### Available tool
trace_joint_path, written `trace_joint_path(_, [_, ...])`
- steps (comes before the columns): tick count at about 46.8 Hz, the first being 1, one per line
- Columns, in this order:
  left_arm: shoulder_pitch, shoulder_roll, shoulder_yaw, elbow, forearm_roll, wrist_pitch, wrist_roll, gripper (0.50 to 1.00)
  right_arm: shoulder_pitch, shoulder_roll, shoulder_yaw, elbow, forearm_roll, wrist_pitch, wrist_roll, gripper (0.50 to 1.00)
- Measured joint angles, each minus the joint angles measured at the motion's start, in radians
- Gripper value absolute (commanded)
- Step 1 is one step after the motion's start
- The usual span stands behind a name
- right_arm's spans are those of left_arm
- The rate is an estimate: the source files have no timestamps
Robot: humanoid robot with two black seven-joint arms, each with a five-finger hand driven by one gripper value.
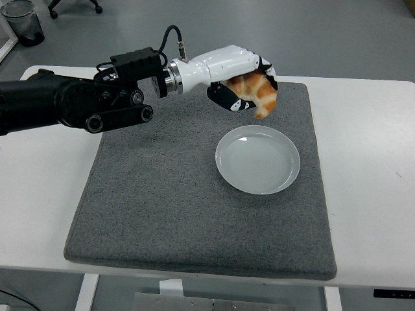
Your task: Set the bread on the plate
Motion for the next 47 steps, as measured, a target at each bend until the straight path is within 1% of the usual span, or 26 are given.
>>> trace_joint_path(8, [0.093, -0.066, -0.001, 0.073, 0.094, 0.038, -0.001, 0.500, 0.000, 0.000, 0.000, 0.000, 0.000, 0.000, 0.000, 0.938])
trace_joint_path(11, [0.120, -0.088, -0.001, 0.092, 0.103, 0.054, -0.002, 0.500, 0.000, 0.000, 0.000, -0.001, 0.000, 0.000, 0.000, 0.938])
trace_joint_path(17, [0.159, -0.112, -0.002, 0.119, 0.104, 0.063, -0.002, 0.500, 0.000, 0.000, 0.000, -0.001, 0.000, 0.000, 0.000, 0.940])
trace_joint_path(25, [0.187, -0.145, -0.002, 0.142, 0.104, 0.069, -0.003, 0.500, 0.000, 0.000, 0.000, -0.001, 0.000, -0.001, 0.000, 0.938])
trace_joint_path(35, [0.205, -0.169, -0.002, 0.154, 0.104, 0.071, -0.003, 0.500, 0.000, 0.000, 0.000, -0.001, 0.000, -0.001, 0.000, 0.938])
trace_joint_path(47, [0.238, -0.216, 0.000, 0.213, 0.104, 0.071, -0.005, 0.500, 0.000, 0.000, 0.000, -0.001, 0.000, -0.001, 0.000, 0.938])
